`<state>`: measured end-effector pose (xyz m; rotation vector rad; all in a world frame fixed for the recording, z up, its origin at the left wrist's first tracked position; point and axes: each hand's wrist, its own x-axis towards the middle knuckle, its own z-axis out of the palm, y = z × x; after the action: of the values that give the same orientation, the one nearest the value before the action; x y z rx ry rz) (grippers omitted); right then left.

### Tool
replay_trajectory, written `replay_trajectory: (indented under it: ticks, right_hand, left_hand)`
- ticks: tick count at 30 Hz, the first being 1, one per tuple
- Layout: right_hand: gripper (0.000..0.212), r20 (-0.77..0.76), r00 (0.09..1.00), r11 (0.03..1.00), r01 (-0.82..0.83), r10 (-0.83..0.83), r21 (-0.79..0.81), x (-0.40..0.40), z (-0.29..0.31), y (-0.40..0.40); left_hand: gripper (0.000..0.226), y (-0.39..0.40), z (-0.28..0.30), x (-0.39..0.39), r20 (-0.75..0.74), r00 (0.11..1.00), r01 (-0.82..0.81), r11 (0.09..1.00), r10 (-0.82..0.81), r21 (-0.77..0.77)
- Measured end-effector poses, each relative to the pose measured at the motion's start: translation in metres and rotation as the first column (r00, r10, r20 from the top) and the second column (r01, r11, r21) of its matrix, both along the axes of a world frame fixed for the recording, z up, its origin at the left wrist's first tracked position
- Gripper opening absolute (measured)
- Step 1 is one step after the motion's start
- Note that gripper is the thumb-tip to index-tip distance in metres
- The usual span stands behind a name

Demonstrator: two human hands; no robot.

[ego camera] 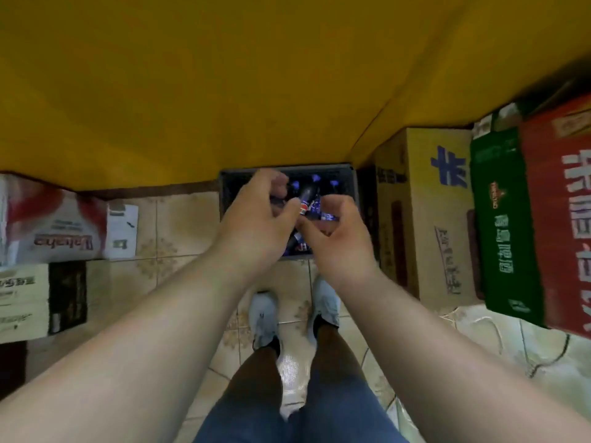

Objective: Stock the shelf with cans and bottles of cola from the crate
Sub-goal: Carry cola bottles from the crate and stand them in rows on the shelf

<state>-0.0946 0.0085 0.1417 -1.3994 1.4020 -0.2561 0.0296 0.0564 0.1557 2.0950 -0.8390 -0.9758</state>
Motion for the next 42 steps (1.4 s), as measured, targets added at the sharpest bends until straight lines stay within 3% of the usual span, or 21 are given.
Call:
replay_trajectory:
  ticks: [4, 11, 16, 20, 26, 29, 33, 35, 38, 42]
  right_hand:
    - [0.041, -0.046, 0.998, 0.993, 0.04, -0.035, 0.111, -0.006, -0.11, -0.018]
    - [0.027, -0.238, 0.97, 0.993, 0.067, -0.042, 0.097, -0.022, -0.286, -0.069]
    - [0.079, -0.463, 0.884, 0.994, -0.012, 0.061, 0.109, -0.025, -0.39, -0.102]
    - [0.094, -0.582, 0.802, 0.989, -0.064, 0.132, 0.137, -0.015, -0.443, -0.126]
    - [0.066, -0.671, 0.727, 0.986, -0.054, 0.147, 0.158, -0.023, -0.441, -0.152]
    - [0.054, -0.65, 0.742, 0.981, -0.05, 0.162, 0.188, -0.031, -0.426, -0.163]
    - [0.071, -0.541, 0.818, 0.948, -0.02, 0.198, 0.317, -0.024, -0.434, -0.159]
    - [0.076, -0.513, 0.85, 0.956, 0.039, 0.122, 0.291, -0.021, -0.451, -0.16]
    - [0.065, -0.512, 0.854, 0.968, 0.045, 0.09, 0.246, -0.028, -0.476, -0.158]
    - [0.062, -0.468, 0.882, 0.995, 0.0, 0.049, 0.103, -0.039, -0.463, -0.149]
  left_hand:
    - [0.035, -0.026, -0.093, -0.012, -0.075, 0.997, 0.01, 0.995, -0.002, 0.1]
    - [0.029, -0.065, -0.238, -0.044, -0.176, 0.98, -0.062, 0.985, 0.091, 0.163]
    - [0.026, -0.063, -0.302, -0.051, -0.21, 0.969, -0.082, 0.975, 0.126, 0.206]
    - [0.025, -0.053, -0.333, -0.044, -0.206, 0.966, -0.106, 0.967, 0.155, 0.232]
    - [0.029, -0.055, -0.336, -0.044, -0.282, 0.932, -0.153, 0.952, 0.228, 0.265]
    - [0.029, -0.059, -0.319, -0.038, -0.286, 0.934, -0.13, 0.948, 0.215, 0.289]
    - [0.02, -0.066, -0.317, -0.025, -0.284, 0.935, -0.128, 0.949, 0.213, 0.29]
    - [0.017, -0.068, -0.329, -0.022, -0.277, 0.941, -0.118, 0.954, 0.196, 0.275]
    - [0.02, -0.063, -0.351, -0.035, -0.326, 0.91, -0.178, 0.951, 0.257, 0.251]
    - [0.013, -0.052, -0.352, -0.055, -0.413, 0.841, -0.246, 0.927, 0.349, 0.282]
